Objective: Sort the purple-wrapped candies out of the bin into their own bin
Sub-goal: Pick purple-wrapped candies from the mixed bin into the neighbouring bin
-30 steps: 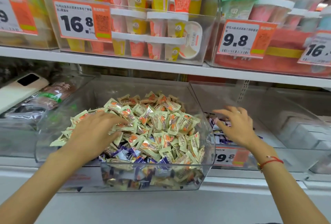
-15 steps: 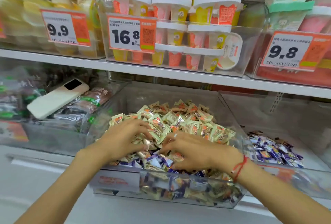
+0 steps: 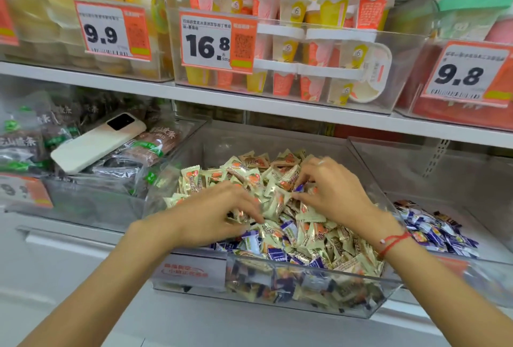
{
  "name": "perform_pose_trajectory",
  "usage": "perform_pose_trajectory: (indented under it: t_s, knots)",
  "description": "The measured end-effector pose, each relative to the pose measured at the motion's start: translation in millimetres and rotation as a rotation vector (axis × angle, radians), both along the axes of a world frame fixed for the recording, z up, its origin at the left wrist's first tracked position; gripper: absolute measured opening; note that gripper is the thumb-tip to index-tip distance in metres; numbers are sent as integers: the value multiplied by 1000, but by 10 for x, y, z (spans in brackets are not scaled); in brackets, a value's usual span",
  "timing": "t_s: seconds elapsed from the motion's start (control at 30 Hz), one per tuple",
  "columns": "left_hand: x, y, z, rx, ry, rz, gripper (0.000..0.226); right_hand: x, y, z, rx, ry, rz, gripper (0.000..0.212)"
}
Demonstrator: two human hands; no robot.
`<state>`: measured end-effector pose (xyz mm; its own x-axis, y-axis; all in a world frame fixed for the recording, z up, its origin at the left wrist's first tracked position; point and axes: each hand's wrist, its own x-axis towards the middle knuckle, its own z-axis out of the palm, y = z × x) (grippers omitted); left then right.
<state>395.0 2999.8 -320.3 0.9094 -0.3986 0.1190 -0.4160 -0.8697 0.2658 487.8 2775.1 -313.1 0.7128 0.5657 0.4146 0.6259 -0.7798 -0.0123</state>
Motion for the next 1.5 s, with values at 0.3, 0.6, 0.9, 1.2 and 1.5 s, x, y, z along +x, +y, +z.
perform_pose_trajectory:
  t_s: [0.3, 0.6, 0.9, 1.2, 1.5]
  knots:
    - [74, -92, -72, 88, 53, 87, 21, -248, -32, 40, 123, 698, 401, 23]
    - [25, -32, -152, -88, -292, 419, 20, -303, 222, -120, -365, 395, 460, 34]
    - [-11, -108, -108, -547, -222, 425, 19, -223, 82, -48, 499, 560, 245, 19]
    - [4, -270, -93, -794, -118, 319, 19, -447, 218, 32, 479, 542, 220, 41]
    - [36, -308, -57, -585, -140, 175, 34, -567, -410, 217, 438, 290, 72, 29]
